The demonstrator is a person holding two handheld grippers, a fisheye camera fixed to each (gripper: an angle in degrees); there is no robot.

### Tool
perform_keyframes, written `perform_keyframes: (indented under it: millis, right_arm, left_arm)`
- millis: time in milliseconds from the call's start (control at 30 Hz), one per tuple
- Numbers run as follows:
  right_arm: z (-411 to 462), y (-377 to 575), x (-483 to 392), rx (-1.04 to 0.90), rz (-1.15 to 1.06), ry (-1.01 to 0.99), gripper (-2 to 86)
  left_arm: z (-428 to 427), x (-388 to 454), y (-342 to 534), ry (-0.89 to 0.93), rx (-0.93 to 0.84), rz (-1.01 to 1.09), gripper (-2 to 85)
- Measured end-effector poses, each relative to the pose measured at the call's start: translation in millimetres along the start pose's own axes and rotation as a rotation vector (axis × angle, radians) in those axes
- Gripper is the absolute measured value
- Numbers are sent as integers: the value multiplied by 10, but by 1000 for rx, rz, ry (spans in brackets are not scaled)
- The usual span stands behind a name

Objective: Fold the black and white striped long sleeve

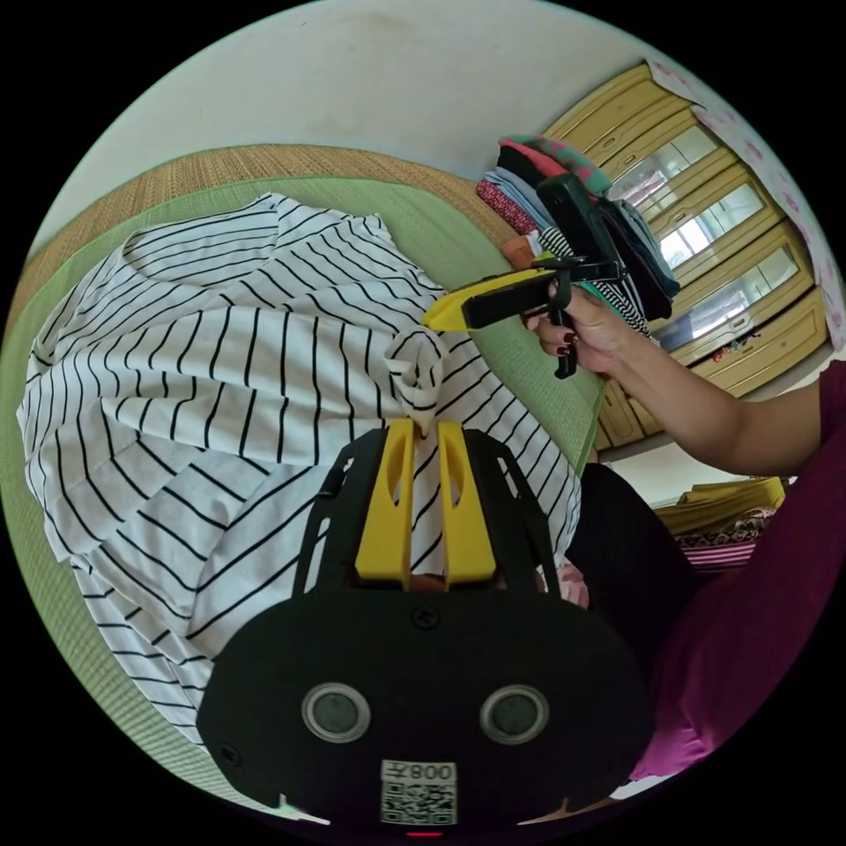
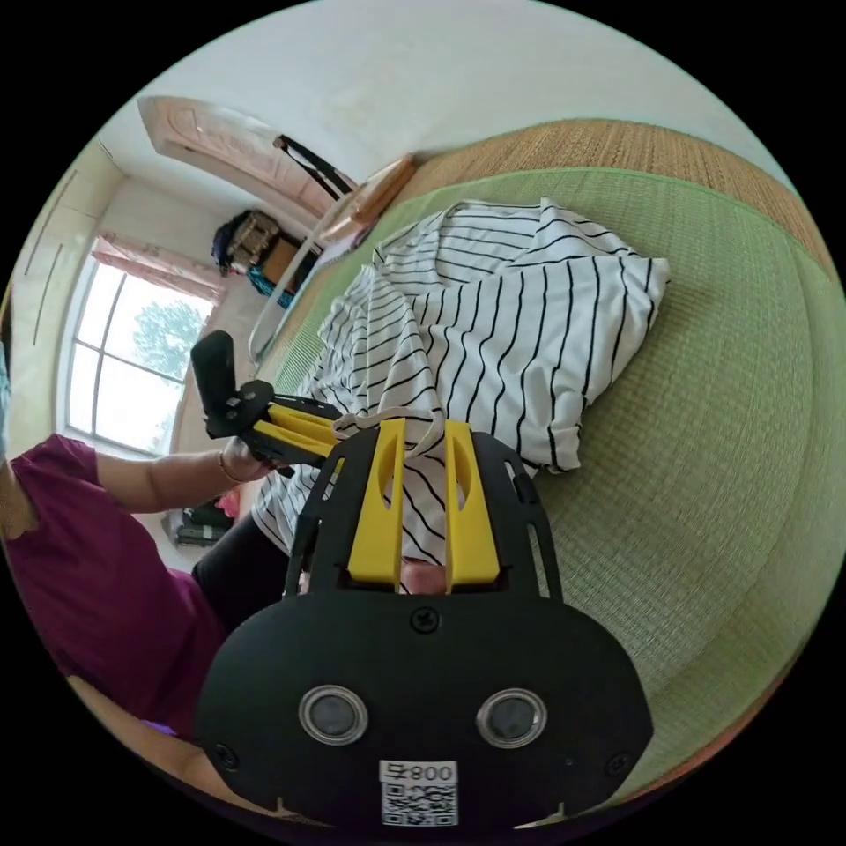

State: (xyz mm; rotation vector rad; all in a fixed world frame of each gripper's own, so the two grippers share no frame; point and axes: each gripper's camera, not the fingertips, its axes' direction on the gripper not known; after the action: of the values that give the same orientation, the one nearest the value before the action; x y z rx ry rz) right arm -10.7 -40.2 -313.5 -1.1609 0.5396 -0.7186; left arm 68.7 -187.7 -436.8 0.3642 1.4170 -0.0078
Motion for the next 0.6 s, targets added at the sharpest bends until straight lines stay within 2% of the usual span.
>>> perform_keyframes:
  millis: [200, 367, 500, 600]
  right_arm:
    - [229, -320, -300, -120, -51, 175, 12]
    - [-149, -449, -453, -28, -84, 260, 0]
    - [-145, -466, -164, -17, 23, 228, 3]
    - [-127, -474, 13, 13, 107, 197, 14]
  left_arm:
    - [-140, -38, 365, -39, 57, -4, 19]
    - [-366, -125, 616, -15, 116, 17, 26]
    - [-693, -410, 1007, 17, 171, -38, 43]
    - [-1228, -838, 1595, -21, 261, -159, 60]
